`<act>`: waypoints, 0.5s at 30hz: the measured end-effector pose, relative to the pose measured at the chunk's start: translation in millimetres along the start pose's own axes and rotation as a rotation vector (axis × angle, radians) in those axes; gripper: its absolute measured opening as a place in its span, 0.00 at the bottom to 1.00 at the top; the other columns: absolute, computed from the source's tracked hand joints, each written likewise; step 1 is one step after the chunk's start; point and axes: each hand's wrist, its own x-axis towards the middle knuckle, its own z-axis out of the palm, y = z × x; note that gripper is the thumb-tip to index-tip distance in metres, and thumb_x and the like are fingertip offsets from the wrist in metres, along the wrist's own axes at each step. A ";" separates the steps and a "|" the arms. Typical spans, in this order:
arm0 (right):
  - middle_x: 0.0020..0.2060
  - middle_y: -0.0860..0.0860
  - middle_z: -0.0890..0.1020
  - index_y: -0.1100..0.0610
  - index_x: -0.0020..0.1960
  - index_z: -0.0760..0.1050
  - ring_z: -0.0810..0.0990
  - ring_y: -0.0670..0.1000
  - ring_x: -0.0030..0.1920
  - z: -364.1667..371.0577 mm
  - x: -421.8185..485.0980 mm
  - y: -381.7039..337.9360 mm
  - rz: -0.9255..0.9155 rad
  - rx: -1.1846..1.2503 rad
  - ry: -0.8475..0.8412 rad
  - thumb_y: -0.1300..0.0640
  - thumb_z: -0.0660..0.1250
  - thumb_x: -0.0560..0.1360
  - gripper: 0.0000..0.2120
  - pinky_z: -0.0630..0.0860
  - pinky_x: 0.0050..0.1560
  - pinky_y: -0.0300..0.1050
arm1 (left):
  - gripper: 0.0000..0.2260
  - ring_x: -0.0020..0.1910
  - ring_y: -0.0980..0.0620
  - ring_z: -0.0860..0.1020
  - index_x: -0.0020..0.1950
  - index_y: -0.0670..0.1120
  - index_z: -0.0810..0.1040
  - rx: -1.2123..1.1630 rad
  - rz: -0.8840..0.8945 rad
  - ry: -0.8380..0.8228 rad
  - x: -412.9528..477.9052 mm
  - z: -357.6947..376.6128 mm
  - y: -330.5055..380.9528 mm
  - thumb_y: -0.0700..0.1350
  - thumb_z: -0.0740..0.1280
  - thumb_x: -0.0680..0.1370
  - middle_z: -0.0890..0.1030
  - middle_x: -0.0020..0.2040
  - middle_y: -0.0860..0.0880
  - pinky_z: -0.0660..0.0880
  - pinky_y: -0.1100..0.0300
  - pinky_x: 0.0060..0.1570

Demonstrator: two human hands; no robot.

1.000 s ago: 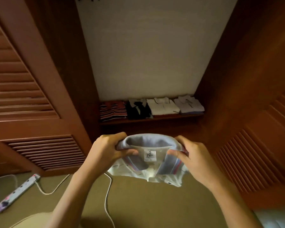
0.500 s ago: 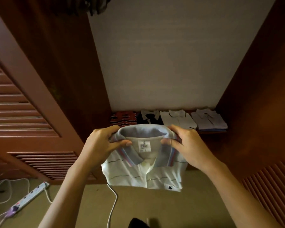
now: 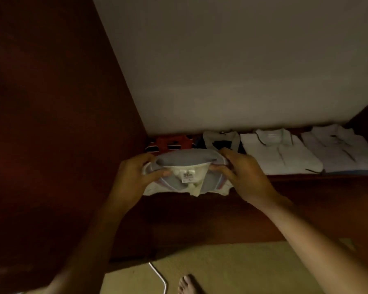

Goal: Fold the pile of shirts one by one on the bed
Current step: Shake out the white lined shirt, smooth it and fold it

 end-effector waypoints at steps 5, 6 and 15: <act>0.31 0.45 0.73 0.43 0.44 0.71 0.74 0.44 0.32 67.3 70.7 59.7 0.040 -0.003 -0.012 0.53 0.67 0.79 0.08 0.66 0.34 0.37 | 0.12 0.30 0.60 0.72 0.35 0.47 0.76 0.025 -0.102 0.097 70.8 23.1 -81.8 0.43 0.79 0.69 0.75 0.30 0.55 0.66 0.68 0.28; 0.34 0.48 0.76 0.49 0.49 0.76 0.75 0.46 0.33 79.3 81.5 70.2 0.044 0.009 -0.045 0.53 0.67 0.79 0.01 0.69 0.36 0.40 | 0.13 0.29 0.59 0.71 0.34 0.45 0.75 0.032 -0.109 0.094 79.6 25.2 -94.7 0.43 0.79 0.69 0.74 0.29 0.53 0.65 0.67 0.28; 0.39 0.34 0.76 0.46 0.59 0.76 0.76 0.30 0.42 149.5 189.0 142.8 0.108 0.090 -0.094 0.47 0.68 0.78 0.11 0.68 0.40 0.27 | 0.14 0.28 0.64 0.75 0.31 0.50 0.78 0.059 -0.217 0.000 187.0 24.0 -185.0 0.54 0.78 0.69 0.78 0.29 0.58 0.69 0.72 0.29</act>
